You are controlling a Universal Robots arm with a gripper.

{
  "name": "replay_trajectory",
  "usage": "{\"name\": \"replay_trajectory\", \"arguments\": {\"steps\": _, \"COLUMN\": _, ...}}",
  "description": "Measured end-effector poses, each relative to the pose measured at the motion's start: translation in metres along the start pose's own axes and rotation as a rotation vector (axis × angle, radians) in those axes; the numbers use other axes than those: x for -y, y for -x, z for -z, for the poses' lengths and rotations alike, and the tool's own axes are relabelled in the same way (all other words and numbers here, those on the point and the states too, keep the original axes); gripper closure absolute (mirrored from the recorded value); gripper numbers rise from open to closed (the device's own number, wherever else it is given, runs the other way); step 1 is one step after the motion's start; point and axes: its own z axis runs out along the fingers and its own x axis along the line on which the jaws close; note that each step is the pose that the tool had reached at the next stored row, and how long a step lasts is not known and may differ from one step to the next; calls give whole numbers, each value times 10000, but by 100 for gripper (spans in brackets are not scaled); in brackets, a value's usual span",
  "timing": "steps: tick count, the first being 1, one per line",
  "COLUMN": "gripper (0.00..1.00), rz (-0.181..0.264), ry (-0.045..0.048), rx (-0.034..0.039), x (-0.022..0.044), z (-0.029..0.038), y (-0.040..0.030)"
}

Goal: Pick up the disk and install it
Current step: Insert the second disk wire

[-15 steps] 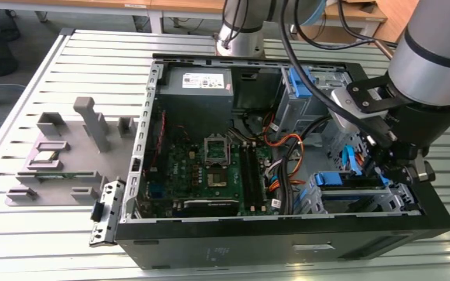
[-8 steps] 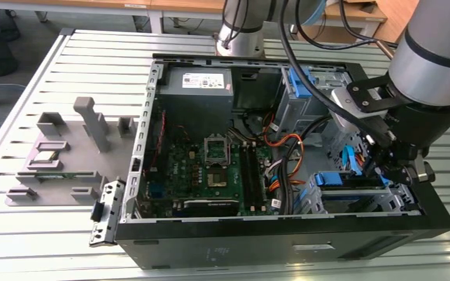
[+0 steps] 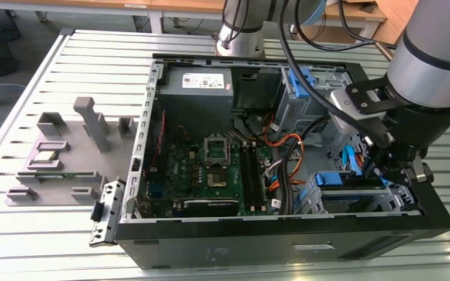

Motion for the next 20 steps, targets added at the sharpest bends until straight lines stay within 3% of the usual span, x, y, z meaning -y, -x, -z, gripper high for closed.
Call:
{"name": "replay_trajectory", "arguments": {"steps": 11, "gripper": 84, "rz": -6, "ry": 0, "rx": 0, "x": -4, "z": -19, "y": 0}}
{"name": "replay_trajectory", "arguments": {"steps": 20, "gripper": 84, "rz": -142, "ry": -2, "rx": -27, "x": 5, "z": 24, "y": 0}}
